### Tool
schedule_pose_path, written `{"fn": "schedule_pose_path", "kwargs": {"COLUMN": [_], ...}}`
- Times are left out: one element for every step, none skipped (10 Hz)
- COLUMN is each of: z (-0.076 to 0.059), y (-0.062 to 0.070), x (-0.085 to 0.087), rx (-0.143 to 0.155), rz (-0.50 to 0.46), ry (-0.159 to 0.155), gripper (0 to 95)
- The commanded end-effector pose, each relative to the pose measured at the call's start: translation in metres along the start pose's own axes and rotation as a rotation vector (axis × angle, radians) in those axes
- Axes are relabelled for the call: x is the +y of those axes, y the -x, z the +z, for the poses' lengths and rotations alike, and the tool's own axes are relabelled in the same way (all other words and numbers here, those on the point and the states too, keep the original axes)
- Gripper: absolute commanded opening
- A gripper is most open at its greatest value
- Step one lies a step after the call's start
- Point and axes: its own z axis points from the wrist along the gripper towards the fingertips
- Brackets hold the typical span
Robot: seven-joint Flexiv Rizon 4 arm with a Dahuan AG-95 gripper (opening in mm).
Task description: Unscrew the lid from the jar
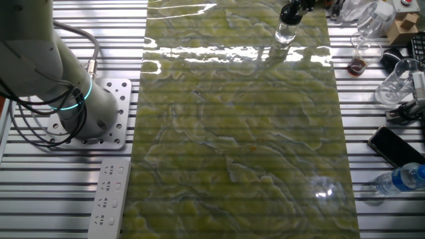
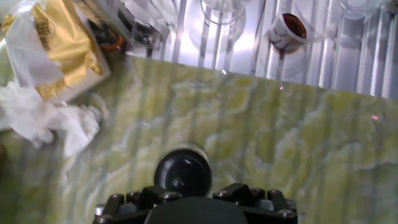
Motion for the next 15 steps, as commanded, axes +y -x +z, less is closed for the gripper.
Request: {"fn": "schedule_pose_path", "kwargs": {"z": [0.004,0.006,0.008,0.011,0.013,0.018,0.021,0.023,0.025,0.029,0.031,0.034,0.036,0.039,0.041], "y": [0.003,0.003,0.003,0.003,0.003,0.002,0.002,0.002,0.002,0.002,0.001,0.001,0.001,0.001,0.0], "x": [0.006,0.006,0.006,0.006,0.006,0.005,0.006,0.006,0.006,0.006,0.006,0.006,0.006,0.007,0.007], "rx": [0.002,-0.004,-0.005,-0.004,-0.004,-0.008,-0.012,-0.019,-0.021,-0.024,-0.026,-0.027,-0.027,-0.027,-0.027], "rz": [0.012,0.01,0.009,0.009,0.01,0.012,0.013,0.012,0.014,0.014,0.015,0.016,0.015,0.015,0.015], "ry": [-0.01,-0.011,-0.012,-0.014,-0.016,-0.019,-0.019,-0.018,-0.019,-0.02,-0.02,-0.02,-0.019,-0.019,-0.019], "gripper": [76.0,76.0,76.0,76.0,76.0,76.0,95.0,95.0,95.0,95.0,95.0,95.0,95.0,76.0,76.0]}}
